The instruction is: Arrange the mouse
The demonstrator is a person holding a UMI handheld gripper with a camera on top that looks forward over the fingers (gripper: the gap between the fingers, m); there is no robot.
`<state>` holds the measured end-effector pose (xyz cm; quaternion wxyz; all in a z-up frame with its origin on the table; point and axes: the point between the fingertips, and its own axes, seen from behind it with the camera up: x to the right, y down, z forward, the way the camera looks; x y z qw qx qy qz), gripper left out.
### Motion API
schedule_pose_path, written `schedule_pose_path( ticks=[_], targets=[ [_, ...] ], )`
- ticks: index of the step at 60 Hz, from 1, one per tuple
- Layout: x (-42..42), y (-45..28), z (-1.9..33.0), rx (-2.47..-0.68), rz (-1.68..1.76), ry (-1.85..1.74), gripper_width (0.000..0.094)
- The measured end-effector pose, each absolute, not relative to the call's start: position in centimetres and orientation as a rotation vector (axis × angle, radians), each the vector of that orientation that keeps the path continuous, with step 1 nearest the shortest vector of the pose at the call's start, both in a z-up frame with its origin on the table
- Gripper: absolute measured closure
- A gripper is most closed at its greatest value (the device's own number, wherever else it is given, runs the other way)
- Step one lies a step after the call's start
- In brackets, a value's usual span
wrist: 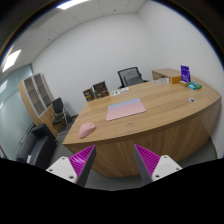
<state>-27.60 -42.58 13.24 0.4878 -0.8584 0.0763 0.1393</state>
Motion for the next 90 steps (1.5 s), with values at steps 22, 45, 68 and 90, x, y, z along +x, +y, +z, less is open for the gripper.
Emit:
schedule_pose_path(
  ticks=[22,45,68,90],
  targets=[
    [-37.5,-35.5,11.2,-1.987,0.178,0.112,0.0156],
    [-48.8,-23.3,4.4,-2.042,0.245,0.120,0.0160],
    [-51.9,-12.2,0.9,-2.073,0.300,0.107,0.0160],
    [-53.7,-7.1,-0.4,-2.050,0.168,-0.116,0.0409]
  ],
)
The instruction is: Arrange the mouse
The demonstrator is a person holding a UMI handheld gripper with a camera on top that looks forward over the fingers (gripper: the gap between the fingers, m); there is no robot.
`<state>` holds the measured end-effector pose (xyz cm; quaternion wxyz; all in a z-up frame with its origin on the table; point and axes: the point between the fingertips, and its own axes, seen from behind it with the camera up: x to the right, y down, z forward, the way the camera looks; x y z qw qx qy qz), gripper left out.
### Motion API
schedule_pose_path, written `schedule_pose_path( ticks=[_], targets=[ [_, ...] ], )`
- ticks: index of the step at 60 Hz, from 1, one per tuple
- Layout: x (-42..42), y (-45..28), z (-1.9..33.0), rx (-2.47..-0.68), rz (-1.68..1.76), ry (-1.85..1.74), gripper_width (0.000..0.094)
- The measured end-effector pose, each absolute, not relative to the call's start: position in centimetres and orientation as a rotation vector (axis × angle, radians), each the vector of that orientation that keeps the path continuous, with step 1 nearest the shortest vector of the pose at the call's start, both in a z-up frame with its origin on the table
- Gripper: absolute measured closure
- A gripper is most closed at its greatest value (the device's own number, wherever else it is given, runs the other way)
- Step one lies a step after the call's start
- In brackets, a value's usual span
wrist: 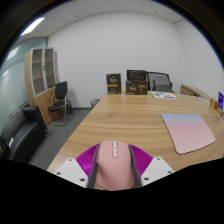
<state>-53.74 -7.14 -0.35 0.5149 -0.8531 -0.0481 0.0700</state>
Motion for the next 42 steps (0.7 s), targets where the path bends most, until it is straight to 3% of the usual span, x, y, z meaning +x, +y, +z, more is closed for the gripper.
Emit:
schedule_pose_path(
  ticks=[16,25,32,37,42],
  targets=[
    [-56.4,-7.4,-0.2,-2.199,0.290,-0.121,0.0492],
    [-56.7,-4.3,9.4,-2.046,0.285,-0.153,0.0489],
    [-52.0,-0.3,16.8,-1.920,0.268,-0.081,0.0491],
    [-44.9,2.8,18.7,-1.899,0.161,-0.056,0.0492],
    [-35.7,5.0,17.9,-1.917,0.049,0.028,0.0494]
  ],
)
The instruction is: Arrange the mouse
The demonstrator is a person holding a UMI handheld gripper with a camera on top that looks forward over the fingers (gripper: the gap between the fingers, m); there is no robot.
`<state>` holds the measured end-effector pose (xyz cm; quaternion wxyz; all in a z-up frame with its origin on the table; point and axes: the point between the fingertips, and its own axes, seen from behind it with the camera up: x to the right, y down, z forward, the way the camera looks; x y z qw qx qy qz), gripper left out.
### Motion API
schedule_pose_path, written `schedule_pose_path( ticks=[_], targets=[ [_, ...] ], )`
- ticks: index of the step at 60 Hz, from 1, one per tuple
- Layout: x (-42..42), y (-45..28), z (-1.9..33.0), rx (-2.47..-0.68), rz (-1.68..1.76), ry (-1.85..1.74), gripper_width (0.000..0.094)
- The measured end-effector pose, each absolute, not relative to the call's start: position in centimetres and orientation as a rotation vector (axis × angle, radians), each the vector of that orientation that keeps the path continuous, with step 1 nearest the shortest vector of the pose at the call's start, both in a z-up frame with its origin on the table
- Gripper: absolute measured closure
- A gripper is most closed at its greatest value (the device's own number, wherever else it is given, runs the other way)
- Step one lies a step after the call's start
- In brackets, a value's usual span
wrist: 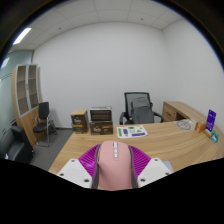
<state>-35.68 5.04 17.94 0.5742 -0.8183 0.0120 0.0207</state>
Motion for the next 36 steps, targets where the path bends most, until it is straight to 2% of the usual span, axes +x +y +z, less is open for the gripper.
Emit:
schedule_pose_path(
  ticks=[4,8,13,17,23,27,36],
  targets=[
    [-29.1,5.8,15.3,-1.973,-0.029,0.086,0.0493],
    [-24.3,6.2,10.7,-2.038,-0.049,0.128,0.0494],
    [-21.7,5.7,5.2,-2.147,0.006,0.182,0.0494],
    [-20.8,5.1,2.4,-2.200,0.020,0.192,0.0493],
    [-21.3,4.2,-0.5,-2.235,0.003,0.099,0.0485],
    [-21.1,4.4,-0.3,-2.171,-0.074,-0.015,0.0481],
    [-21.4,3.9,-0.4,-2.223,-0.007,0.057,0.0357]
  ],
)
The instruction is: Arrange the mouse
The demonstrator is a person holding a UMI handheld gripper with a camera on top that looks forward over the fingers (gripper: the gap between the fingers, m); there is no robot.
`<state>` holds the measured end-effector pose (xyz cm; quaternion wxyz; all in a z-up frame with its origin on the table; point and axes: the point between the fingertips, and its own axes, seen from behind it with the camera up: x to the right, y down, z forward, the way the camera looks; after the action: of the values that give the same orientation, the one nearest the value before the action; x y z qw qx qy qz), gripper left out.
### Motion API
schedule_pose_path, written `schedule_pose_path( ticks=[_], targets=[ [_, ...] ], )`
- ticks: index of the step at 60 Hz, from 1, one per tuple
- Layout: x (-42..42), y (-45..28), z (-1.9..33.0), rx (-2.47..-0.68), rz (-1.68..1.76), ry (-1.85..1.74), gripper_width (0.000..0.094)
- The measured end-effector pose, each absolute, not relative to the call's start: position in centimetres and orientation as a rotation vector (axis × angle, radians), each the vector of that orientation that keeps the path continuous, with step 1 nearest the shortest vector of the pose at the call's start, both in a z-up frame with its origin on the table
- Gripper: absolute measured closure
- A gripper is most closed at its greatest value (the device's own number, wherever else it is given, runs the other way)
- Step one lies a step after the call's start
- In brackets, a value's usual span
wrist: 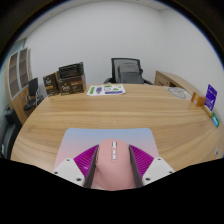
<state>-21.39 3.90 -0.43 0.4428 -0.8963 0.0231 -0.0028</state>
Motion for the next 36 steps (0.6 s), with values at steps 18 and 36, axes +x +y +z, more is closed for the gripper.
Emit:
schedule_pose_path(
  ticks=[18,36],
  targets=[
    [-22.2,-2.1,5.8,-2.170,-0.006,0.096,0.0100],
    [-27.0,-17.7,11.6,-2.150,-0.037,0.174,0.0099]
  ],
)
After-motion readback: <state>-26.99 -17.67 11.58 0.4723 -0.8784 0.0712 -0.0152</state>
